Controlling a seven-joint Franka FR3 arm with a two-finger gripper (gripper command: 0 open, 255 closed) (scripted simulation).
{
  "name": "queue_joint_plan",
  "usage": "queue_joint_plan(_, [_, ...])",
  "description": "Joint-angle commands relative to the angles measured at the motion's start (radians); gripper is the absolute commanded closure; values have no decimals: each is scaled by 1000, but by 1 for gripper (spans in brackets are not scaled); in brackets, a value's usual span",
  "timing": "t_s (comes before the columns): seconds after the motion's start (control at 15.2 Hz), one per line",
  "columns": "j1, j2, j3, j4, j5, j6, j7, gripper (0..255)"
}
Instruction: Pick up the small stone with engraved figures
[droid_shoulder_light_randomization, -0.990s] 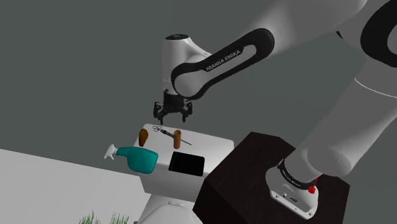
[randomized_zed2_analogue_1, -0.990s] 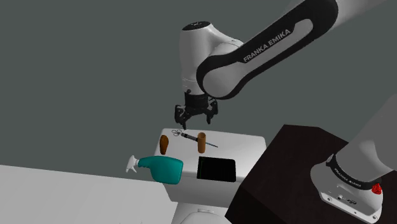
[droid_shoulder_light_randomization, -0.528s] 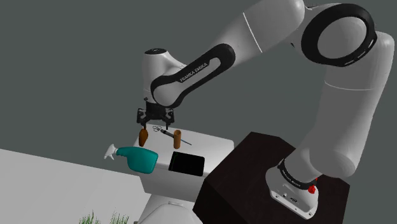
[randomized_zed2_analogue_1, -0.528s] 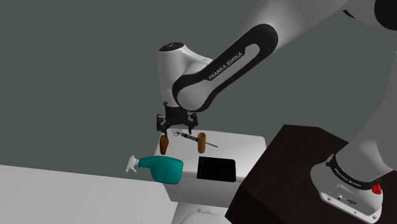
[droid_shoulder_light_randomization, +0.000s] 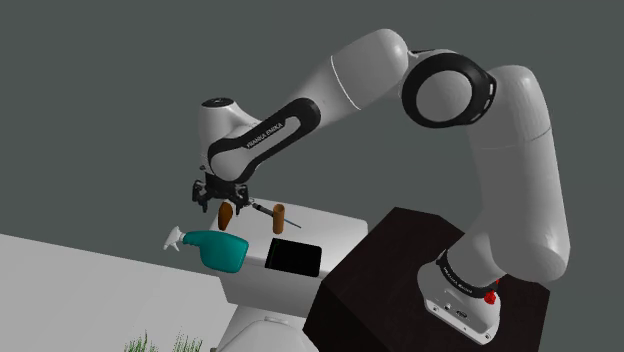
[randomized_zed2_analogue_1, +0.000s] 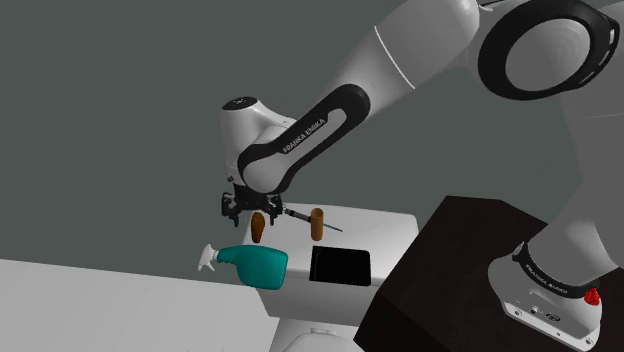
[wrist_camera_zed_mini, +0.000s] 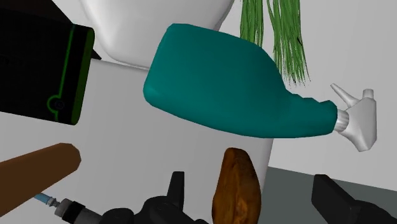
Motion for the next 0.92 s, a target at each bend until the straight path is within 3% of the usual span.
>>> queue_joint_plan(0.0, [11,36,-7,28,-4,10,9,0])
queue_joint_plan(0.46, [21,92,-19,42,-14,52,8,0])
queue_joint_plan(0.53, [21,92,-19,39,-15,53,8,255])
queue_joint_plan(0.86, [22,91,-19,37,-15,56,10,255])
